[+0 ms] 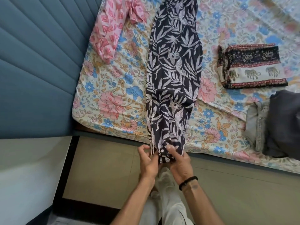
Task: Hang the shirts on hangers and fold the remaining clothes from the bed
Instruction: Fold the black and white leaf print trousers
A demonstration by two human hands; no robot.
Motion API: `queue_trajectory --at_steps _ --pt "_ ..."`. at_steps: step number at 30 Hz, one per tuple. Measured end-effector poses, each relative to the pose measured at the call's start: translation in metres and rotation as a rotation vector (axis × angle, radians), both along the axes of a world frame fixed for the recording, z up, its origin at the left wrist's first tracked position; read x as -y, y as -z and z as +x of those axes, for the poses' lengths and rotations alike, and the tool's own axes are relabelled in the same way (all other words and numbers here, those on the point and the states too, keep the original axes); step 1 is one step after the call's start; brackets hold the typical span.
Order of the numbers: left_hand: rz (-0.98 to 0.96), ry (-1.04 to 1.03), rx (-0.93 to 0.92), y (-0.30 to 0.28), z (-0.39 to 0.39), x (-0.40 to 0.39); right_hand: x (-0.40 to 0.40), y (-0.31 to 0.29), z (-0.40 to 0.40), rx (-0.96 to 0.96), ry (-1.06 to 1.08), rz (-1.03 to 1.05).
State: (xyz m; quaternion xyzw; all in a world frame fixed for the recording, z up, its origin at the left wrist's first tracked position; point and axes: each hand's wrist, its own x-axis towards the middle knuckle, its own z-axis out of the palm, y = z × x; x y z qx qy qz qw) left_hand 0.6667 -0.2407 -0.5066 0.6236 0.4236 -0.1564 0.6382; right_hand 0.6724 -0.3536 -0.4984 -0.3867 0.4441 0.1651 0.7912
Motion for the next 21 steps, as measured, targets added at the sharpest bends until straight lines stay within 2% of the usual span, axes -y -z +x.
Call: queue_trajectory --at_steps 3,7,10,12,16,19,21 --pt "0.127 0.134 0.021 -0.01 -0.017 -0.002 -0.001 -0.014 -0.02 -0.024 0.039 -0.022" --pt "-0.121 -0.113 -0.096 -0.038 -0.01 0.002 -0.003 -0.03 -0.031 -0.012 0.056 -0.007" --pt "-0.163 -0.065 -0.202 -0.049 0.01 0.002 -0.007 -0.043 -0.026 -0.007 0.007 -0.103" --pt "-0.093 0.053 -0.212 -0.054 0.016 0.005 -0.011 -0.047 -0.029 -0.034 -0.007 -0.177" --pt "0.161 0.168 -0.279 -0.071 -0.03 0.005 -0.009 -0.055 -0.067 -0.264 0.134 -0.134" --pt "0.128 0.078 -0.379 -0.081 -0.081 -0.001 -0.006 -0.068 -0.101 -0.469 0.202 -0.11" --pt "0.133 0.076 -0.434 -0.083 -0.102 -0.003 -0.006 -0.076 -0.117 -0.532 0.201 -0.153"
